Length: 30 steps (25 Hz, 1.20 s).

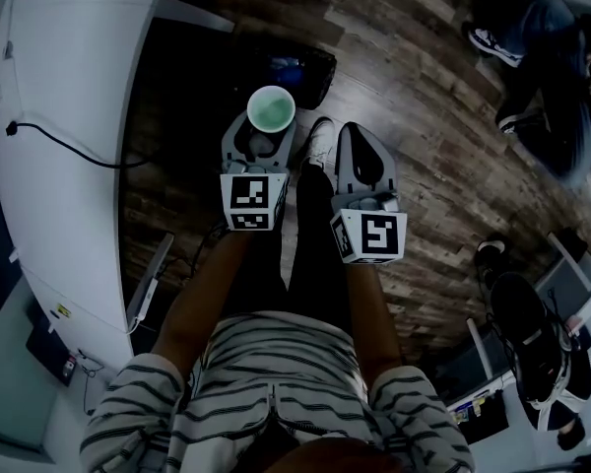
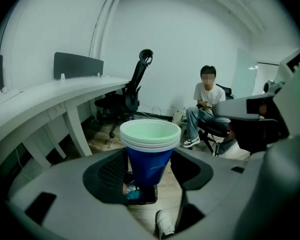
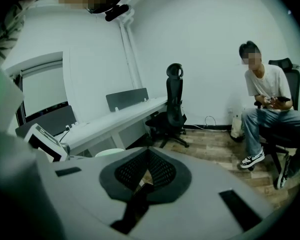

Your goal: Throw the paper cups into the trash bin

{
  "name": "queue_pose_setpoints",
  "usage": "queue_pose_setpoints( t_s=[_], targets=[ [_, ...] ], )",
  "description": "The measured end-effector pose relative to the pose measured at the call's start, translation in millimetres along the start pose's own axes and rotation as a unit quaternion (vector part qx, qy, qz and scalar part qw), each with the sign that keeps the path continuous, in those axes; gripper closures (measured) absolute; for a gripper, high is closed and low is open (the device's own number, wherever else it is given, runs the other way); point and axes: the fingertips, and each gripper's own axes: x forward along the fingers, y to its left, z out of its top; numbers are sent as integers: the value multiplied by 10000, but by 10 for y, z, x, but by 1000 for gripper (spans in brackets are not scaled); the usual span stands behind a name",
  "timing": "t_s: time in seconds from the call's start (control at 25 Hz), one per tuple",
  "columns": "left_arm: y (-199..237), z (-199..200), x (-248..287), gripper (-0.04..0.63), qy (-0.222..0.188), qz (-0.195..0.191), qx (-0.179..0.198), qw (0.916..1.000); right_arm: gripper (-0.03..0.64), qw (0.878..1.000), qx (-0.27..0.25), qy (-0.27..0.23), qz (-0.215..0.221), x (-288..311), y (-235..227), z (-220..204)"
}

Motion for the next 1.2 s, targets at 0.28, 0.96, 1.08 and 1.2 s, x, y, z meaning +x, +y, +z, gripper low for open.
queue_pose_setpoints(
  t_s=[0.28, 0.96, 1.08, 1.2],
  targets=[
    [78, -342, 267, 310, 295, 17, 24, 9996, 607, 9999, 44, 117, -9, 75, -46, -242],
    [130, -927, 845, 310, 872, -49, 160, 9961, 607, 9995, 157, 286, -2, 219, -148, -587],
    [151, -1046, 944, 310, 998, -66, 81, 9950, 607, 9993, 171, 347, -2, 238, -166, -669],
    [184, -1174, 1059, 310, 1132, -91, 50, 9935, 607, 9991, 186, 386, 5, 280, -190, -740]
  ],
)
